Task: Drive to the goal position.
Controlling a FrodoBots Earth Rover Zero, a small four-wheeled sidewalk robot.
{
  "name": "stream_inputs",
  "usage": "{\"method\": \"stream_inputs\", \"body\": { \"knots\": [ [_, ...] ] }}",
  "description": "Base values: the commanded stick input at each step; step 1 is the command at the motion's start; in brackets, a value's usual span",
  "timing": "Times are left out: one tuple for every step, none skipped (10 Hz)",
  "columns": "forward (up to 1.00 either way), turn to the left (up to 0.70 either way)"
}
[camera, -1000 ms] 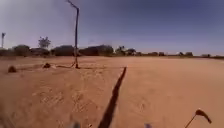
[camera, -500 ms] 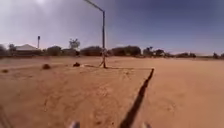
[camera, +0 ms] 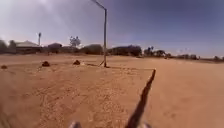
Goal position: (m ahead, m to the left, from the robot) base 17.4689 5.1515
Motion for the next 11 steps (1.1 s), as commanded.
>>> {"method": "stream_inputs", "body": {
  "knots": [
    [0.7,-0.27],
    [0.7,-0.27],
    [0.7,-0.27],
    [0.7,-0.27],
    [0.7,-0.27],
    [0.7,-0.27],
    [0.7,-0.27],
    [0.7,-0.27],
    [0.7,-0.27],
    [0.7,-0.27],
    [0.7,-0.27]
  ]
}}
